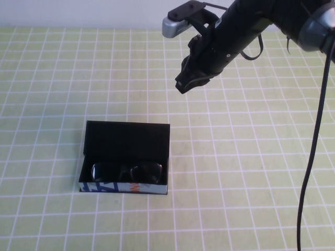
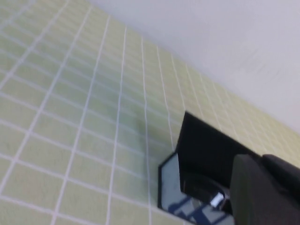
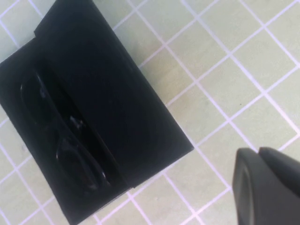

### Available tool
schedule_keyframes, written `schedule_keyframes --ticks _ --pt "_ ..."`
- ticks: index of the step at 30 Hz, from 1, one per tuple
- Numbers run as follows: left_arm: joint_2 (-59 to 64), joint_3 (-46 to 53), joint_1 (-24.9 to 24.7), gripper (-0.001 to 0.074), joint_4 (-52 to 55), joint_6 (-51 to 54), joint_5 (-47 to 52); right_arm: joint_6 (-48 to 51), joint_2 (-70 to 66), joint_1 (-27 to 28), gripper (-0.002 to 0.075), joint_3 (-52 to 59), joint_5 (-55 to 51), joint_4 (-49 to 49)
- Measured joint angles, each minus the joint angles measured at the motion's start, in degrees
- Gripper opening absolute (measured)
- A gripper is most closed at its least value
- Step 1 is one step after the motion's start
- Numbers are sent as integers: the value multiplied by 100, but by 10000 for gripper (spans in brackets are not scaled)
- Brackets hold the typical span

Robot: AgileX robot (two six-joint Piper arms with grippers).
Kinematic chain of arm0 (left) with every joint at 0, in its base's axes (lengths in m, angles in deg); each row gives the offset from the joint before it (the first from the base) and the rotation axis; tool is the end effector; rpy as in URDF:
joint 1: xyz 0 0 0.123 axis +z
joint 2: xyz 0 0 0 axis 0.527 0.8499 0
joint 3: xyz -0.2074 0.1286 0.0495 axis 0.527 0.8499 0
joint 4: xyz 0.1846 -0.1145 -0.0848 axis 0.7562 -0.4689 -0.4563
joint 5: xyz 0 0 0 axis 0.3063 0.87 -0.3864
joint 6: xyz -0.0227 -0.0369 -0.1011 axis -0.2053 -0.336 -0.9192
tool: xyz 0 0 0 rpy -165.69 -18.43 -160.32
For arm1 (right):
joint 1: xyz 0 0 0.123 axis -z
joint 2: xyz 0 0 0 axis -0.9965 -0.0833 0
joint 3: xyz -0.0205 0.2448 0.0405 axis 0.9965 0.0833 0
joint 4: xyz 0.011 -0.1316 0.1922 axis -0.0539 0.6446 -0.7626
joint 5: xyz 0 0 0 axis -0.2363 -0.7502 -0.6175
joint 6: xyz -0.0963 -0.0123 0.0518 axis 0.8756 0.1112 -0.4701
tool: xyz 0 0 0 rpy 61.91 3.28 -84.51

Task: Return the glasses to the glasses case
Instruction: Close the glasses case

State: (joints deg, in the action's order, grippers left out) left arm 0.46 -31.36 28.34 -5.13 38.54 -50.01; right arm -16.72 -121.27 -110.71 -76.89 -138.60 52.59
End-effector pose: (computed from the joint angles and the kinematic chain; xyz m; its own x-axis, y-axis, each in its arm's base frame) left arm 0.0928 -0.0204 0.1956 -0.2394 -0.5380 -0.8082 0.0695 0.8208 -0.5670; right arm 0.3776 0.2196 0.2628 -0.5022 -0.6963 -0.5129 -0.8349 0.5450 0.0777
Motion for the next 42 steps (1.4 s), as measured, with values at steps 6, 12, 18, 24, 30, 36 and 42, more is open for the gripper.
schedule_keyframes --ticks 6,12,18,24,30,36,42 --pt "1580 -711 -195 -2 -644 651 1060 -182 0 3 -11 0 0 -136" --pt "3567 -1447 -316 -2 -1211 2190 2122 -394 -18 3 -11 0 0 -174" --pt "5322 -1978 -327 -2 -2295 4033 2445 -694 -58 3 -11 0 0 -235" --pt "6735 -2043 -327 -2 -4352 6614 2364 -876 -311 3 -11 -13 0 -323" --pt "7891 -2076 -327 -2 -6028 8459 2335 -1004 -578 3 -11 -13 200 -286" --pt "8543 -2234 -327 -2 -6663 9330 2326 -1124 -724 14 -11 -13 494 -265" --pt "8802 -2384 -327 -2 -6708 9500 2303 -1317 -975 134 -11 -13 685 -284"
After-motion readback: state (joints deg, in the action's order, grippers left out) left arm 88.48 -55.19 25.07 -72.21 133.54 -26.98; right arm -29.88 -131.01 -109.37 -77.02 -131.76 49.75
